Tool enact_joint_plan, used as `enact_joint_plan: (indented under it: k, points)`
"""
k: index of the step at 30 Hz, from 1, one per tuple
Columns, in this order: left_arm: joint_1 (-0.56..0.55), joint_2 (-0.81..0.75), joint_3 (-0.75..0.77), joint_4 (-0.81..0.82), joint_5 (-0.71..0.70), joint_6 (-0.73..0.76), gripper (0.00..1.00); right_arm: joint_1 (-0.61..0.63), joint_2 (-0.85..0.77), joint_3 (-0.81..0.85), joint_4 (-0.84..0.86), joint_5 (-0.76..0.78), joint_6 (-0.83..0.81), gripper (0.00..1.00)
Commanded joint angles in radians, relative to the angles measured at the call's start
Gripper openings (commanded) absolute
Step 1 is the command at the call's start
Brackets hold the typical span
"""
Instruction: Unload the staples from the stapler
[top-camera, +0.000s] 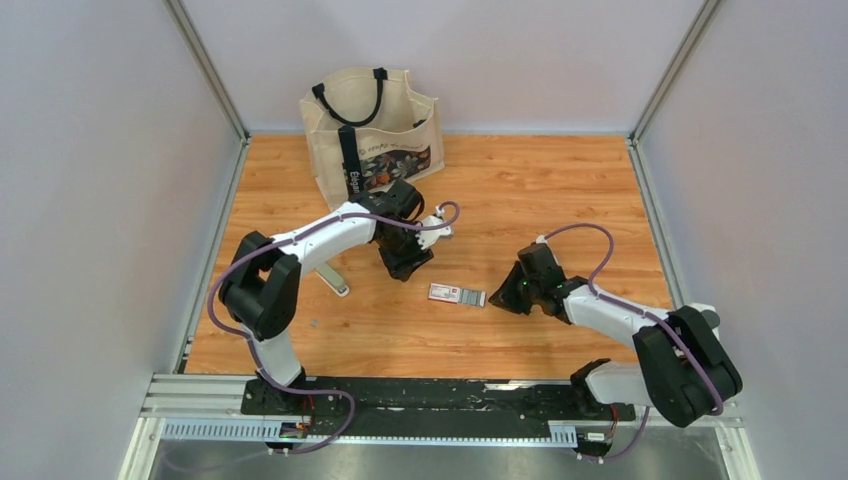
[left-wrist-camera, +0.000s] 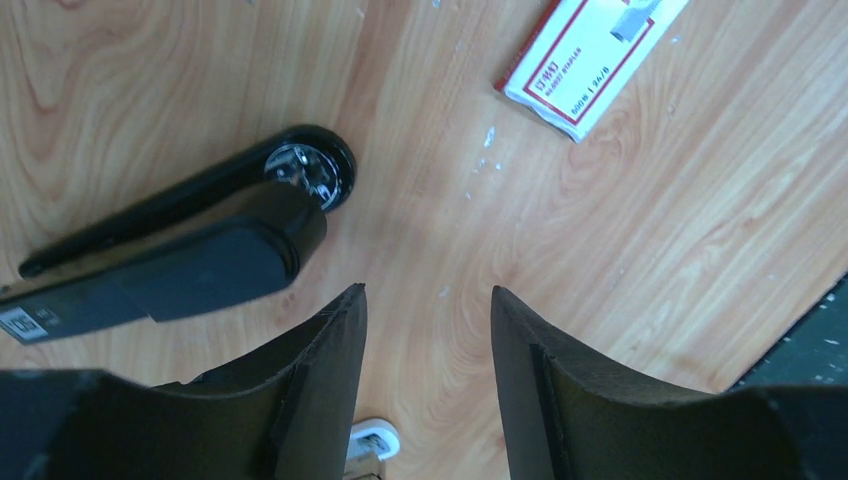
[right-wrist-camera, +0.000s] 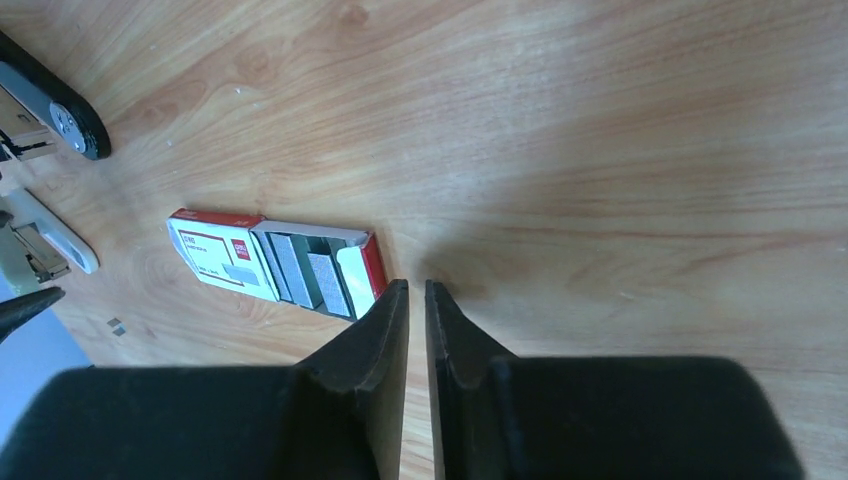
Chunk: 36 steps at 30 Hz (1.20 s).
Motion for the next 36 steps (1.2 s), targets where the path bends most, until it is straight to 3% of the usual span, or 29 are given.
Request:
enact_joint_plan:
  k: [1, 9, 27, 36]
  points:
    - [-0.030, 0.032, 0.039, 0.060, -0.055, 0.082, 0.57, -0.014, 0.006, -0.024, 0.109, -0.071, 0.032, 0.16]
    - [-0.077, 0.065, 0.016, 0.132, -0.086, 0.128, 0.54, -0.039, 0.038, -0.072, 0.228, -0.123, 0.073, 0.15]
    - [-0.140, 0.143, 0.027, 0.166, -0.146, 0.125, 0.50, -0.087, -0.003, -0.141, 0.296, -0.151, 0.093, 0.11]
    - [-0.160, 0.132, -0.007, 0.171, -0.140, 0.125, 0.50, -0.105, 0.034, -0.167, 0.405, -0.208, 0.129, 0.21]
